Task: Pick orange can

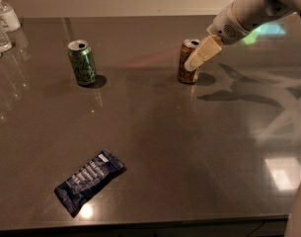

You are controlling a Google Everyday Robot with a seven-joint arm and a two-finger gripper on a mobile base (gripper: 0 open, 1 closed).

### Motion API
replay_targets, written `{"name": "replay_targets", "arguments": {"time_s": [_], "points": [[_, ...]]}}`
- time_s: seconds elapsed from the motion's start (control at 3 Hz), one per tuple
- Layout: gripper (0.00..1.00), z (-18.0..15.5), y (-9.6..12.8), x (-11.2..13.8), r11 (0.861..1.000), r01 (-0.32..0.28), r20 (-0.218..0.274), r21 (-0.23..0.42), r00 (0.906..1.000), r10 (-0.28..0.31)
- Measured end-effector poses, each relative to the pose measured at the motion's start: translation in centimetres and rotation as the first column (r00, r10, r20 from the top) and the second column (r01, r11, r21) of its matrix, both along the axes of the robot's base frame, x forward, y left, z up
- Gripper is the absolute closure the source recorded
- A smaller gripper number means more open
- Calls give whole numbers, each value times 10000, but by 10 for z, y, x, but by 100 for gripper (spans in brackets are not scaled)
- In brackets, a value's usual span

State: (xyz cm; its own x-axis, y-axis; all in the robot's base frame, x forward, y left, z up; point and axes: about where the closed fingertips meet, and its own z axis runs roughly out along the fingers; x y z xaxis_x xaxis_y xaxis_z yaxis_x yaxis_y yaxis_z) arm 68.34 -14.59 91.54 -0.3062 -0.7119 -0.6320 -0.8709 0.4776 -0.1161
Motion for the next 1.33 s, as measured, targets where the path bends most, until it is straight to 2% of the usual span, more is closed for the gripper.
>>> {"name": "replay_targets", "arguments": {"time_s": [0.33, 0.67, 1.33], "points": [[0, -3, 11, 6, 9996, -119, 12, 237, 9999, 119], [16, -7, 13, 9, 9996, -178, -31, 223, 9998, 179], [62, -1, 12, 7, 9988, -386, 60, 316, 9992, 384]]}}
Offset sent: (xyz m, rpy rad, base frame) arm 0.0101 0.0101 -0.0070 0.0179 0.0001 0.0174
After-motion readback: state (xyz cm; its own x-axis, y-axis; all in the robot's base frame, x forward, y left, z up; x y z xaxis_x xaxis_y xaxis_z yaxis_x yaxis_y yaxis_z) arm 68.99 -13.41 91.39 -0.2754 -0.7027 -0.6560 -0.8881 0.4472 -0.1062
